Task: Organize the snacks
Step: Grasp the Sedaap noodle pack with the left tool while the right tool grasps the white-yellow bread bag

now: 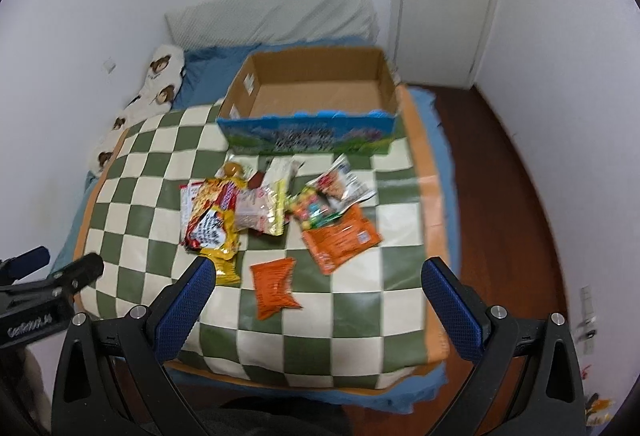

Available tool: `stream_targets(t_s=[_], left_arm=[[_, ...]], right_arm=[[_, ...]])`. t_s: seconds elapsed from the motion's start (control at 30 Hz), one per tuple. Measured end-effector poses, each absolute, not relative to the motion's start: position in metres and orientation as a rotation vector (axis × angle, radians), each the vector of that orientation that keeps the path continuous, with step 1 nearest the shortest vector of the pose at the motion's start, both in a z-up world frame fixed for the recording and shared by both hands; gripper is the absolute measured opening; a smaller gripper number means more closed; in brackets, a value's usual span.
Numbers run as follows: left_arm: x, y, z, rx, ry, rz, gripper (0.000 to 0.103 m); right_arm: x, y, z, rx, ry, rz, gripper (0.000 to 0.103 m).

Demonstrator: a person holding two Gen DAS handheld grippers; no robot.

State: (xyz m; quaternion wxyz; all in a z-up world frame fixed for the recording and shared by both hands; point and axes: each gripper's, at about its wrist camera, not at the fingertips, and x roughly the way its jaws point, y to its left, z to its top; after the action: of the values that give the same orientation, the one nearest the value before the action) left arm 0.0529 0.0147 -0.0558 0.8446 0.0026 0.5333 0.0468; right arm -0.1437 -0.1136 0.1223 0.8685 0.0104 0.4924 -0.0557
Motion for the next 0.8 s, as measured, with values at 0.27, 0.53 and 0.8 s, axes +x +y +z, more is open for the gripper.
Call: stream_targets(t_s=[0.27,0.53,0.8], left_arm=[[0.116,0.047,-0.151,0.082,1.294,0.148,0.103],[0.146,0.069,-0.211,0.078,1.393,0.173,0.103],[0.151,0.087,-0.253,0.038,1.475,0.183,0.103]], right_arm=[[-0.035,-0.094,0.022,-0.093,1.197,0.052,0.103],[0.051,-0.010,-0.071,-0.578,1.334,0.271,0.103],[0.077,0.046,-0.161,-1.030,1.423,0.365,0.090]])
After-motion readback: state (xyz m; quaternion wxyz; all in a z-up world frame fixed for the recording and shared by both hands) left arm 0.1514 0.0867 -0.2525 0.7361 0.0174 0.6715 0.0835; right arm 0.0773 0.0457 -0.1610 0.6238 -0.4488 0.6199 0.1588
